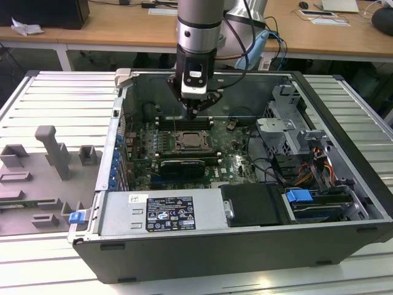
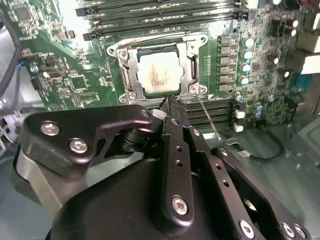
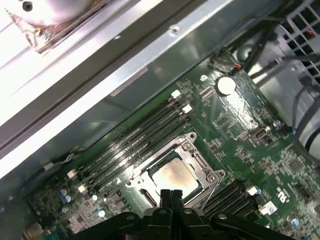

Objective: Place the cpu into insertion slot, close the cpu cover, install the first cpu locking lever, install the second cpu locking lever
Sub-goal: 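Install the first cpu locking lever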

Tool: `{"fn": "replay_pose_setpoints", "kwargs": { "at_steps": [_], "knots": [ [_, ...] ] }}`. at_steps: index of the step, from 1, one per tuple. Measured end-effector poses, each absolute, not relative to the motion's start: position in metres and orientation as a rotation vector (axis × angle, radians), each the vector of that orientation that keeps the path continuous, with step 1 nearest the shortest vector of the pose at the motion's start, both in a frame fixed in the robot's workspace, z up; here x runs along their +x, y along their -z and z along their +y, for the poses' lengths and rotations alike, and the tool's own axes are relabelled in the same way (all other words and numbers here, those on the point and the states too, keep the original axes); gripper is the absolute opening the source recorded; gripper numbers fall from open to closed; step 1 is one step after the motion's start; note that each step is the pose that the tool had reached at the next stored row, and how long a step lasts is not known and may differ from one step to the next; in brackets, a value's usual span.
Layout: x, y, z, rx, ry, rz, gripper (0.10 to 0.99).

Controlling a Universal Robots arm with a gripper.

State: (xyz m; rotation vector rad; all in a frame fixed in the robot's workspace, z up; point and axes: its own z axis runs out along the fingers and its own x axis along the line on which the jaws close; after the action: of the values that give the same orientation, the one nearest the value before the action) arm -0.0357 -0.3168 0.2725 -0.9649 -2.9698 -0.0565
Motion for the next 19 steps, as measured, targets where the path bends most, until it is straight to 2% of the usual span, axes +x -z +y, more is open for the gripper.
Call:
{"fn": "replay_pose_setpoints", "kwargs": {
  "at_steps": [19],
  "knots": [
    [-0.0357,-0.2714,-0.3168,-0.252,0.053,-3.126,0.106]
  ]
}}
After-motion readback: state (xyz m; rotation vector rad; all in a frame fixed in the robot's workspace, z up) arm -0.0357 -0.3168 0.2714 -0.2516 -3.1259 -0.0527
